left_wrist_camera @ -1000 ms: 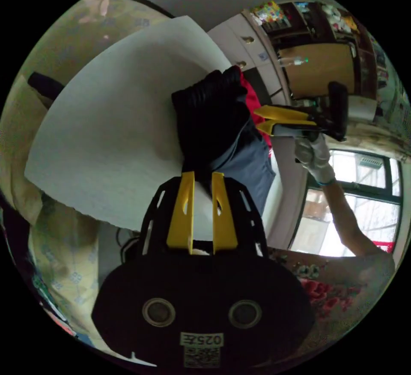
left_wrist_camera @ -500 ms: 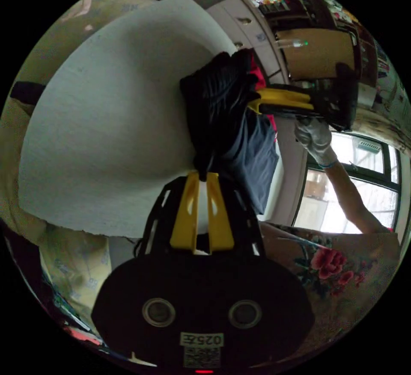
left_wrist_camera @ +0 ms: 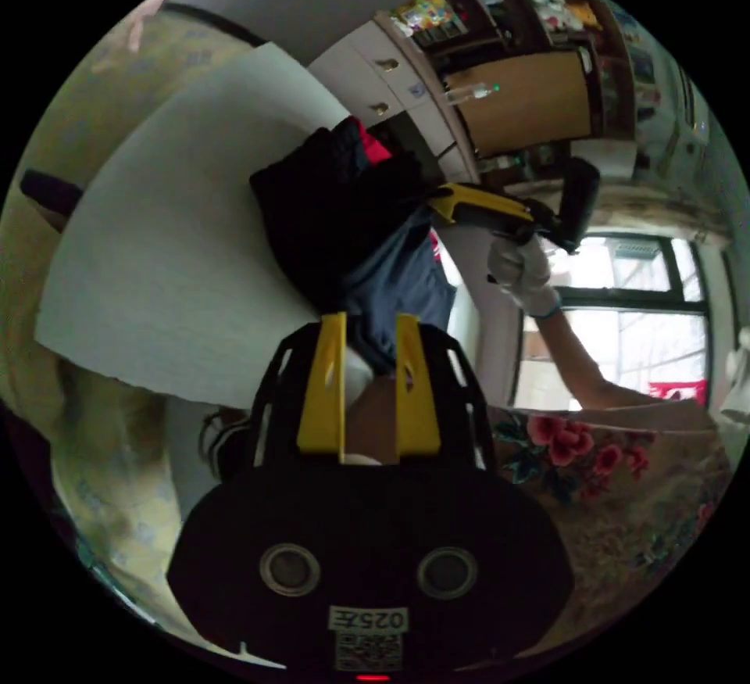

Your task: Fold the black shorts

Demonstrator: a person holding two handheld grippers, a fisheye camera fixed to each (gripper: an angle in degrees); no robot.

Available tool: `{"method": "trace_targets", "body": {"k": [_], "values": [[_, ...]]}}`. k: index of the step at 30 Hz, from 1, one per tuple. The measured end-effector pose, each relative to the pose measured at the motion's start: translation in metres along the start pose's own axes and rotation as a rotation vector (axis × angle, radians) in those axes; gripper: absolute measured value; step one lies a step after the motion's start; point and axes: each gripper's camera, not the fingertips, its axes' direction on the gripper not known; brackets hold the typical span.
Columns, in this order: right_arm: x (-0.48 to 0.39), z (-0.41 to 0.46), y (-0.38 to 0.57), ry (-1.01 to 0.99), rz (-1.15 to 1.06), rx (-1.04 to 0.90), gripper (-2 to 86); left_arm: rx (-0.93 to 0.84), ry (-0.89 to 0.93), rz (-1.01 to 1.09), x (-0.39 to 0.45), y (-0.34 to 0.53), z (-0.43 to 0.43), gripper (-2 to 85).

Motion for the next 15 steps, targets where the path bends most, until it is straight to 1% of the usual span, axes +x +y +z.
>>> {"method": "trace_targets", "body": {"k": [1, 2, 3, 4, 6, 8, 10, 12, 14, 15], "values": [[0.003, 0.011, -0.008, -0.031, -0.019, -0.028, 6.5, 0.019, 0.111, -0.040, -0.015, -0.002, 0.005, 10.1], [0.007, 0.025, -0.016, -0.049, -0.020, -0.085, 9.2, 0.016, 0.175, -0.078, -0.028, -0.006, 0.011, 10.8], [0.009, 0.032, -0.018, -0.052, -0.012, -0.109, 10.5, 0.023, 0.179, -0.098, -0.033, -0.008, 0.012, 10.9], [0.012, 0.040, -0.021, -0.075, 0.002, -0.133, 12.3, 0.041, 0.159, -0.137, -0.041, -0.011, 0.014, 11.0], [0.015, 0.039, -0.019, -0.091, 0.020, -0.115, 14.2, 0.063, 0.136, -0.192, -0.051, -0.018, 0.015, 11.1], [0.018, 0.033, -0.012, -0.061, 0.048, -0.093, 16.2, 0.061, 0.132, -0.236, -0.057, -0.028, 0.020, 11.2], [0.022, 0.032, -0.008, -0.025, 0.058, -0.093, 16.6, 0.029, 0.094, -0.230, -0.055, -0.036, 0.027, 10.6], [0.030, 0.034, -0.008, -0.025, 0.064, -0.106, 16.6, 0.000, 0.033, -0.212, -0.049, -0.044, 0.034, 8.3], [0.038, 0.044, -0.017, -0.063, 0.049, -0.152, 15.9, -0.027, -0.067, -0.181, -0.042, -0.053, 0.042, 2.5], [0.039, 0.047, -0.020, -0.065, 0.041, -0.160, 15.6, -0.032, -0.072, -0.173, -0.041, -0.054, 0.044, 0.8]]}}
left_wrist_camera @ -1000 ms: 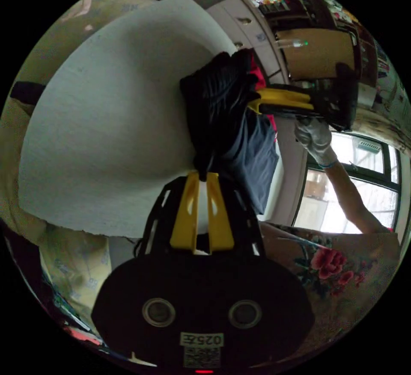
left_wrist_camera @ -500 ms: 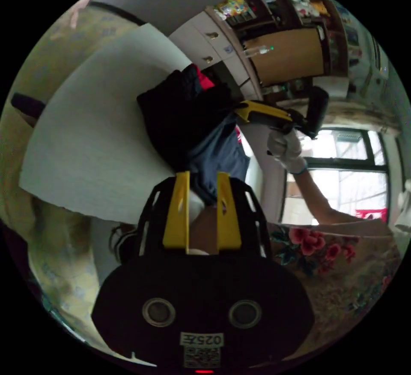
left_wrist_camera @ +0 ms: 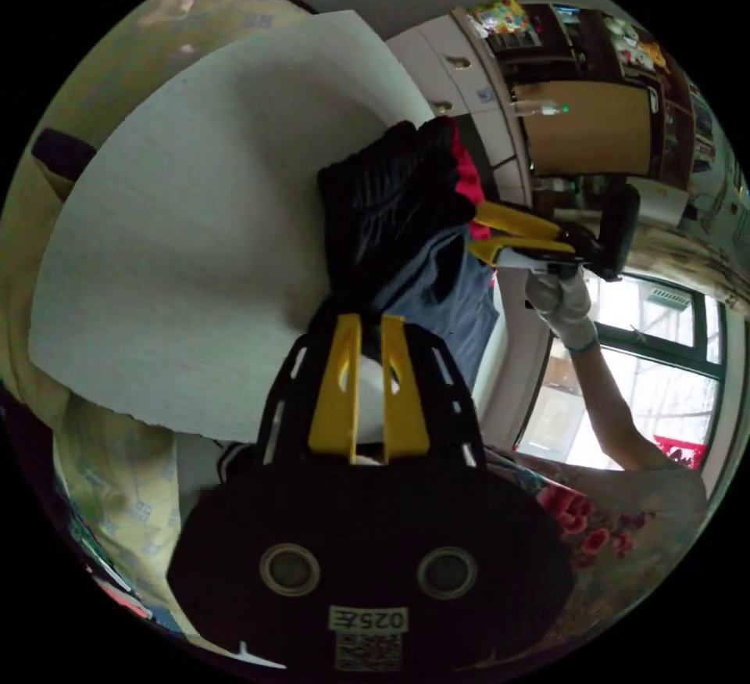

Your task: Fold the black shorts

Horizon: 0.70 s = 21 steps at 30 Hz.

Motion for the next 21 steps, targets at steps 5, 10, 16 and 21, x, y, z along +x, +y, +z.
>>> {"method": "trace_targets", "body": {"k": [5, 10, 16, 21], "values": [[0.000, 0.023, -0.026, 0.023, -0.041, -0.094, 11.5, 0.072, 0.024, -0.030, 0.008, 0.025, -0.016, -1.5], [-0.002, 0.025, -0.020, 0.050, -0.098, -0.118, 9.8, 0.154, 0.110, -0.111, -0.024, 0.047, -0.007, -1.6], [0.018, 0.024, -0.007, 0.036, -0.079, -0.138, 6.9, 0.160, 0.247, -0.159, -0.062, 0.040, 0.012, -1.5], [0.016, 0.035, 0.001, 0.056, -0.117, -0.171, 0.5, 0.140, 0.226, -0.135, -0.062, 0.034, 0.017, -1.5]]}}
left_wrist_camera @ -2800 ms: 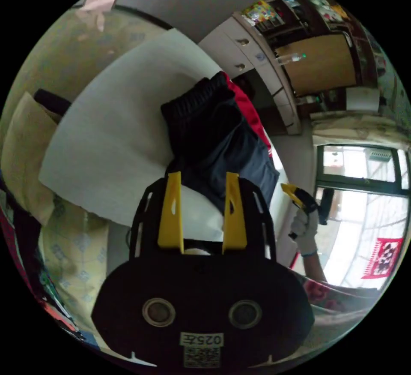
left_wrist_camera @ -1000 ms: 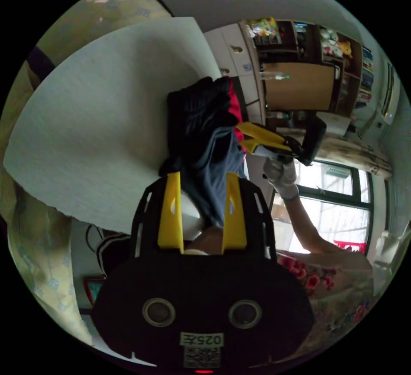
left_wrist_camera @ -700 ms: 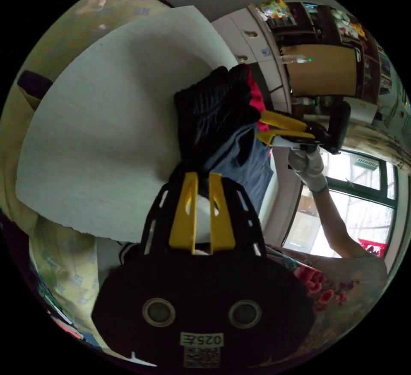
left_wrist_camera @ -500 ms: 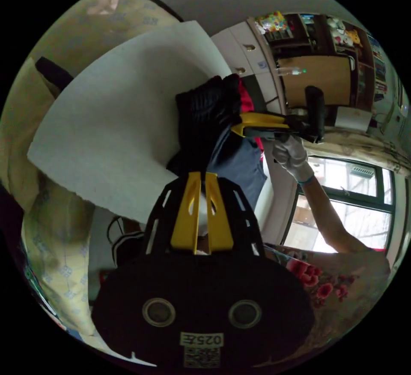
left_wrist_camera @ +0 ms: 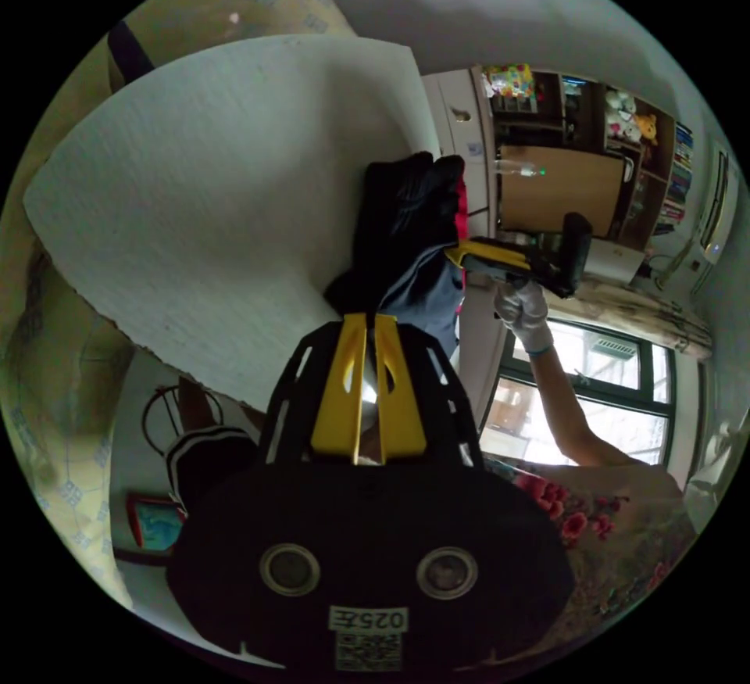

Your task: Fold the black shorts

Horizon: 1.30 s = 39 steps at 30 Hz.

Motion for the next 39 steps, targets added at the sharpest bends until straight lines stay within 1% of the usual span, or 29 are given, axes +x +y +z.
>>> {"method": "trace_targets", "body": {"k": [3, 5, 6, 8, 11, 13, 15, 16, 17, 19, 20, 21, 24, 25, 27, 29, 30, 31, 33, 35, 36, 38, 39], "values": [[-0.002, -0.019, 0.021, 0.053, 0.031, 0.114, -0.2, 0.026, 0.012, 0.029, 0.003, 0.004, -0.003, -1.5], [0.006, -0.034, 0.041, 0.030, 0.068, 0.199, 0.1, 0.061, 0.006, 0.067, 0.007, 0.008, -0.004, -1.0], [0.008, -0.035, 0.044, 0.018, 0.069, 0.208, 0.3, 0.068, -0.005, 0.074, 0.008, 0.009, -0.004, -0.9], [0.023, -0.026, 0.051, -0.051, 0.086, 0.216, 2.1, 0.079, -0.089, 0.068, 0.002, 0.005, 0.003, 2.0], [0.046, -0.004, 0.048, -0.132, 0.120, 0.176, 11.4, 0.094, -0.124, 0.067, -0.009, -0.001, 0.004, 6.6], [0.053, 0.002, 0.047, -0.187, 0.117, 0.189, 13.1, 0.095, -0.144, 0.109, -0.007, -0.006, 0.001, 9.9], [0.052, 0.008, 0.045, -0.155, 0.107, 0.186, 13.5, 0.047, -0.190, 0.151, -0.007, -0.018, 0.006, 12.1], [0.049, 0.016, 0.042, -0.103, 0.083, 0.155, 13.5, -0.019, -0.205, 0.172, -0.010, -0.028, 0.016, 11.2], [0.045, 0.027, 0.038, -0.060, 0.059, 0.104, 13.3, -0.049, -0.215, 0.196, -0.013, -0.037, 0.022, 9.9], [0.041, 0.050, 0.033, -0.053, 0.024, 0.022, 11.3, -0.113, -0.183, 0.216, -0.021, -0.050, 0.033, 6.8], [0.036, 0.064, 0.033, -0.054, -0.007, -0.018, 5.2, -0.175, -0.158, 0.212, -0.028, -0.057, 0.041, 3.9], [0.033, 0.069, 0.034, -0.039, -0.022, -0.027, 2.1, -0.197, -0.146, 0.203, -0.032, -0.059, 0.045, 3.0], [0.014, 0.076, 0.055, 0.078, -0.055, 0.006, 0.1, -0.196, -0.163, 0.208, -0.033, -0.053, 0.038, -0.1], [0.007, 0.071, 0.070, 0.099, -0.049, 0.057, -0.1, -0.166, -0.161, 0.227, -0.026, -0.044, 0.028, -0.5], [-0.002, 0.058, 0.100, 0.104, -0.016, 0.156, -0.4, -0.124, -0.107, 0.281, -0.007, -0.025, 0.013, -0.7], [-0.009, 0.037, 0.150, 0.087, 0.050, 0.292, -0.5, -0.089, -0.030, 0.390, 0.031, 0.006, -0.002, -0.8], [-0.010, 0.031, 0.165, 0.077, 0.069, 0.327, -0.5, -0.088, -0.002, 0.420, 0.042, 0.013, -0.004, -0.8], [-0.011, 0.018, 0.196, 0.050, 0.107, 0.397, -0.5, -0.100, 0.063, 0.486, 0.064, 0.028, -0.004, -0.8], [-0.010, -0.001, 0.249, -0.012, 0.170, 0.507, -0.5, -0.137, 0.177, 0.574, 0.095, 0.046, 0.004, -0.8], [-0.004, -0.023, 0.330, -0.102, 0.253, 0.662, -0.5, -0.228, 0.348, 0.662, 0.132, 0.063, 0.032, -0.9], [-0.003, -0.028, 0.353, -0.121, 0.268, 0.703, -0.5, -0.259, 0.387, 0.684, 0.141, 0.067, 0.042, -0.9], [-0.005, -0.040, 0.444, -0.164, 0.311, 0.836, -0.4, -0.382, 0.502, 0.767, 0.179, 0.086, 0.091, -0.9], [-0.007, -0.042, 0.467, -0.161, 0.318, 0.862, -0.4, -0.411, 0.520, 0.783, 0.188, 0.091, 0.105, -0.9]]}}
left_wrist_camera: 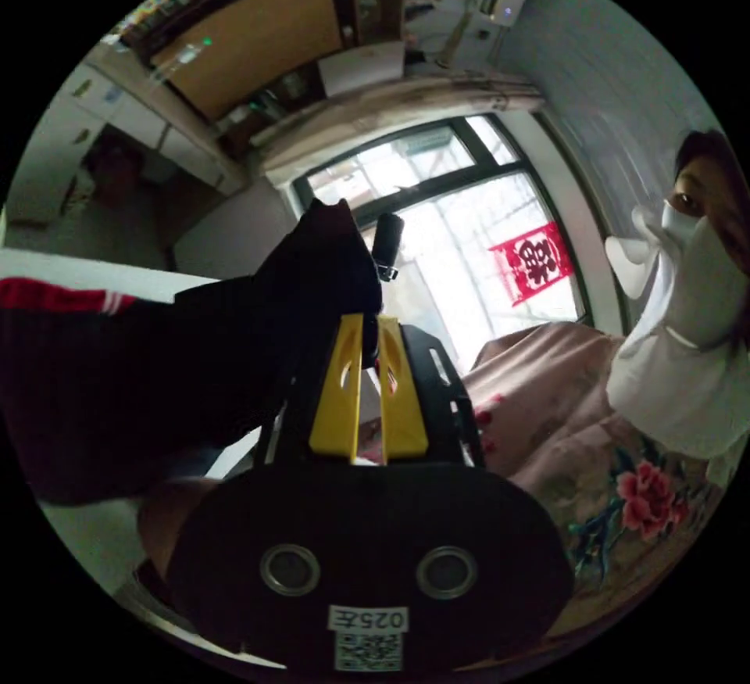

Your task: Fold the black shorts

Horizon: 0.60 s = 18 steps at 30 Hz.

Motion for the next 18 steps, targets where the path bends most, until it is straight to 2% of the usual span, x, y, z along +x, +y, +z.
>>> {"method": "trace_targets", "body": {"k": [2, 6, 11, 14, 18], "values": [[0.013, -0.064, 0.056, 0.054, 0.021, 0.062, -0.5, -0.092, 0.047, 0.051, 0.007, -0.019, 0.072, -0.8], [0.037, -0.138, 0.135, 0.141, 0.049, 0.093, -0.5, -0.189, 0.081, 0.071, 0.011, -0.033, 0.192, -0.8], [0.101, -0.222, 0.235, 0.150, 0.158, 0.162, -0.6, -0.233, 0.117, -0.022, -0.008, -0.034, 0.367, -0.8], [0.144, -0.248, 0.280, 0.106, 0.238, 0.207, -0.6, -0.267, 0.086, -0.070, -0.035, -0.024, 0.437, -0.8], [0.184, -0.238, 0.303, 0.091, 0.303, 0.163, -0.6, -0.275, 0.020, -0.170, -0.081, -0.002, 0.467, -0.9]]}}
